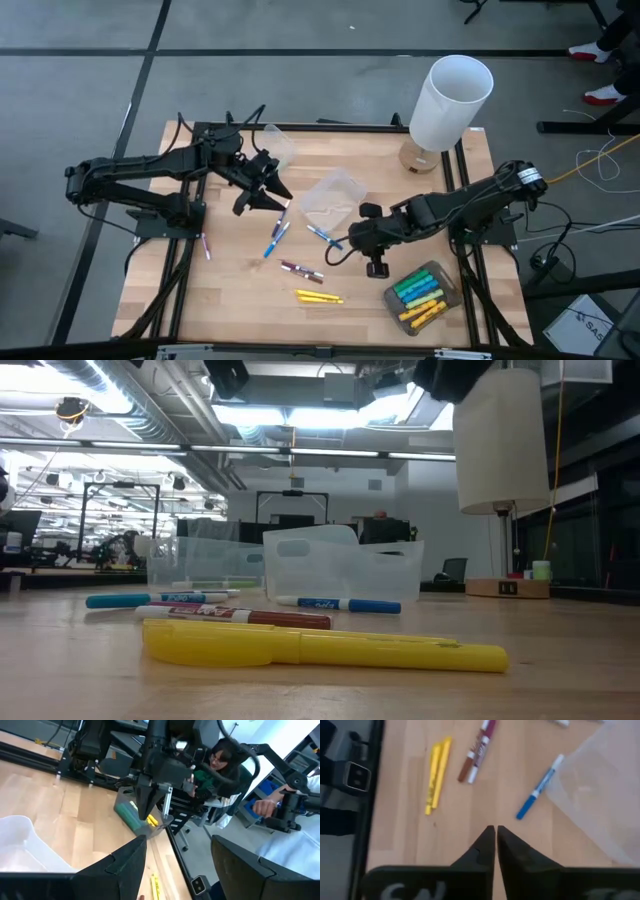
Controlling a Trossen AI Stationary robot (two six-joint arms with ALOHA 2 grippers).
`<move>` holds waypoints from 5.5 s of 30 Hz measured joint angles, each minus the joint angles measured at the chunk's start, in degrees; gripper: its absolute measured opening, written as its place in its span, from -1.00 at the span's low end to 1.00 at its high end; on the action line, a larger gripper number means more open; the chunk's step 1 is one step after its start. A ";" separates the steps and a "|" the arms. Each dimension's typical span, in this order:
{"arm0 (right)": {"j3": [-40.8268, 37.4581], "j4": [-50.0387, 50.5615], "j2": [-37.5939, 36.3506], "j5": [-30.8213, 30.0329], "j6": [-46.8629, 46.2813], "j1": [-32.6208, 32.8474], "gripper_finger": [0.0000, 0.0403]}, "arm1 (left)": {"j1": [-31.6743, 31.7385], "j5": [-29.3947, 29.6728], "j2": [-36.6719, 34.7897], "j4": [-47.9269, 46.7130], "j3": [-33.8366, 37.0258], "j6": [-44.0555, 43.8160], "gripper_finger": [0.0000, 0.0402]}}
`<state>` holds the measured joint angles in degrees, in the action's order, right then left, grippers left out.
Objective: Pick & Place Markers
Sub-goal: Put the right blue marker into the transparent bin
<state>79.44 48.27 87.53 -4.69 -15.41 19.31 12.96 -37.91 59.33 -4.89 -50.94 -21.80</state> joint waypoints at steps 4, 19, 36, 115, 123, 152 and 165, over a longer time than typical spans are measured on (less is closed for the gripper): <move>0.00 0.19 -1.15 -0.28 2.59 -0.52 -0.95 | -0.23 -0.02 -0.02 0.00 0.00 -0.20 0.08; -0.02 -5.41 -2.91 0.75 8.43 -1.82 -0.99 | -0.23 3.07 -0.02 0.41 0.00 -1.64 0.08; -6.93 -29.22 -3.06 14.54 11.78 -9.85 -1.00 | -0.23 3.41 -0.02 0.44 0.00 -1.61 0.08; -24.04 -40.12 9.83 -18.31 -20.29 4.94 -0.94 | -0.21 6.56 0.00 0.38 -0.02 -2.65 0.08; -24.06 -42.32 11.82 -17.72 -23.20 4.94 -0.90 | -0.22 6.54 0.00 0.38 -0.01 -2.54 0.08; -24.11 -48.78 17.21 -25.72 -23.59 3.16 -0.08 | -0.23 6.34 0.00 0.37 -0.02 -1.51 0.08; -24.13 -50.18 19.38 -25.72 -25.74 0.92 -0.08 | -0.21 6.34 0.00 0.40 -0.02 -1.46 0.08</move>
<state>55.31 -1.91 106.91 -30.41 -41.15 20.23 12.75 -31.57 59.33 -4.49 -50.96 -23.27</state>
